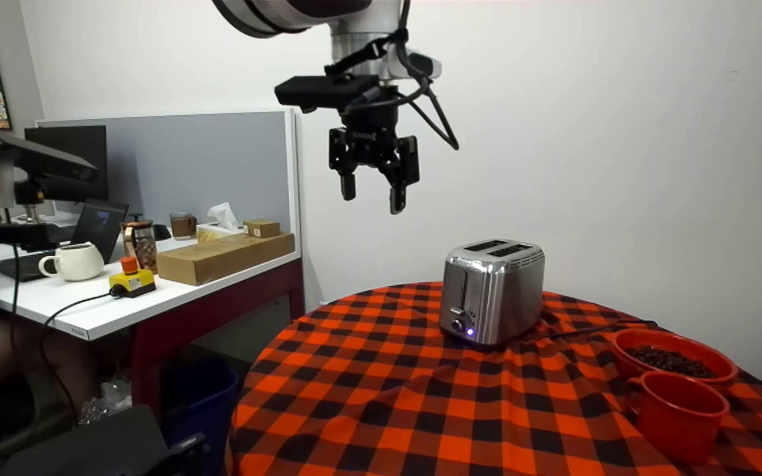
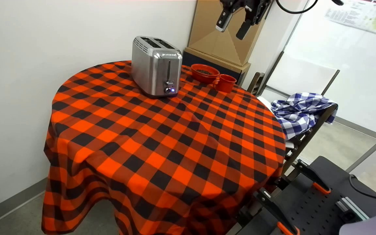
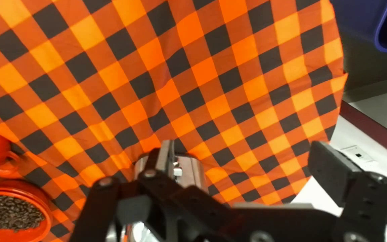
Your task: Press the button on the toaster
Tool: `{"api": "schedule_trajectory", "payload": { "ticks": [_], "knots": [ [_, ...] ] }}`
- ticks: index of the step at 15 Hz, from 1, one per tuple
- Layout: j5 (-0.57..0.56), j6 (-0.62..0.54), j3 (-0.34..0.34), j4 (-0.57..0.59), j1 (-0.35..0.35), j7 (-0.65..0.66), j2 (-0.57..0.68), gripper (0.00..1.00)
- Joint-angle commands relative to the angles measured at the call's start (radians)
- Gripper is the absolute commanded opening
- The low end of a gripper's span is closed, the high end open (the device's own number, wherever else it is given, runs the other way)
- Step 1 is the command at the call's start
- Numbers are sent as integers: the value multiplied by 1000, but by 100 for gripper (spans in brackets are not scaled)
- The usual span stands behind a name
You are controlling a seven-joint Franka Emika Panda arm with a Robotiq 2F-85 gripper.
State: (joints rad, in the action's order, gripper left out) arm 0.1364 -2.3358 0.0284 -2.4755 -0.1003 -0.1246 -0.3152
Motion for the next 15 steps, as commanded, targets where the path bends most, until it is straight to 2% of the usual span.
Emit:
{"api": "schedule_trajectory", "payload": {
  "ticks": [1, 9, 11, 15],
  "knots": [
    [-2, 18, 47, 156, 43, -98, 195, 100],
    [-125, -51, 27, 446, 124, -170, 622, 100],
    [-158, -105, 19, 490, 134, -176, 693, 100],
    [-163, -269, -10, 498, 166, -201, 766, 100]
  ]
}}
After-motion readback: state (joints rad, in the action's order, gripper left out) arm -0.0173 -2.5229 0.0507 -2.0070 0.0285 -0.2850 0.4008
